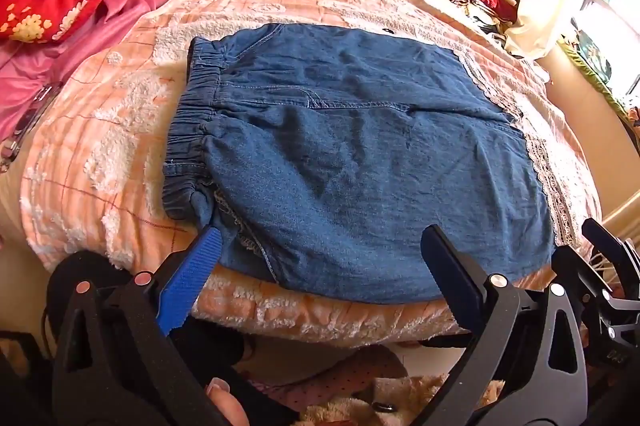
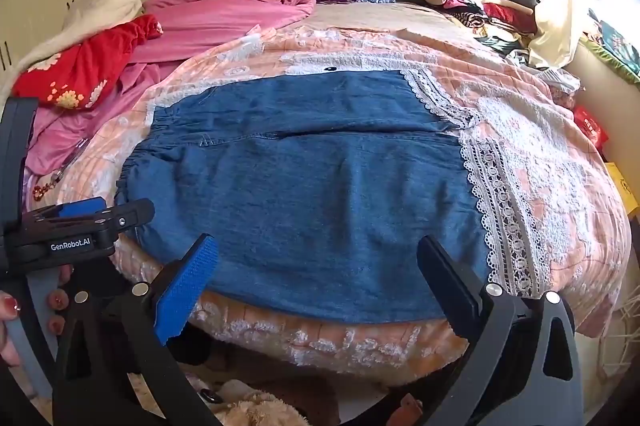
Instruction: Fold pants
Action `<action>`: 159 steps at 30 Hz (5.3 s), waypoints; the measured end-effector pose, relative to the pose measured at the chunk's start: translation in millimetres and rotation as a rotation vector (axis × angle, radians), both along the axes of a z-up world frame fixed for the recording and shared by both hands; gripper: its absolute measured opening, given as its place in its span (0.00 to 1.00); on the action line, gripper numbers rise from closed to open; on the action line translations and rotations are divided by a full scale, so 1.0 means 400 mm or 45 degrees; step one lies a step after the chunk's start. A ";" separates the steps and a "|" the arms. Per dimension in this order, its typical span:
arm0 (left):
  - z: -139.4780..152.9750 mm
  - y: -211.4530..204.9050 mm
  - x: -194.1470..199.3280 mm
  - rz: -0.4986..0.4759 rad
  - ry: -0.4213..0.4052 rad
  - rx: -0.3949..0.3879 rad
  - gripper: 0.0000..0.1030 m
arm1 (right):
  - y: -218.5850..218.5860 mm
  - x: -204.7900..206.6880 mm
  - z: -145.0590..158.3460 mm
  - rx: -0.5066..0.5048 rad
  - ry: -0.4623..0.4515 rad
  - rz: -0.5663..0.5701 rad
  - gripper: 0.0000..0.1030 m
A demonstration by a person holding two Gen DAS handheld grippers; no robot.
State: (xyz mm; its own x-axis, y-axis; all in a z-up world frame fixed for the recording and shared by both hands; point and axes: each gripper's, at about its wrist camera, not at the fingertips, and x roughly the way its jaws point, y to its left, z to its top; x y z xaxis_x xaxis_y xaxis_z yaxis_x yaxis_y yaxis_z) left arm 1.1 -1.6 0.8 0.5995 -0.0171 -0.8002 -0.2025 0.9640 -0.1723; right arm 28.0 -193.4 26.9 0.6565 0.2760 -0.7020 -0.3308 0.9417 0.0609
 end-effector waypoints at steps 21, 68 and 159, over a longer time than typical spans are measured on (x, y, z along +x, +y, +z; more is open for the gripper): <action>0.020 -0.011 -0.013 -0.011 -0.022 0.013 0.91 | -0.001 -0.003 0.006 -0.011 -0.008 -0.002 0.96; 0.020 0.293 0.174 0.188 -0.024 -0.011 0.91 | 0.204 0.365 0.067 0.026 0.038 0.359 0.96; -0.010 0.281 -0.115 -0.140 -0.124 -0.084 0.40 | 0.314 0.088 -0.181 -0.018 0.206 0.924 0.16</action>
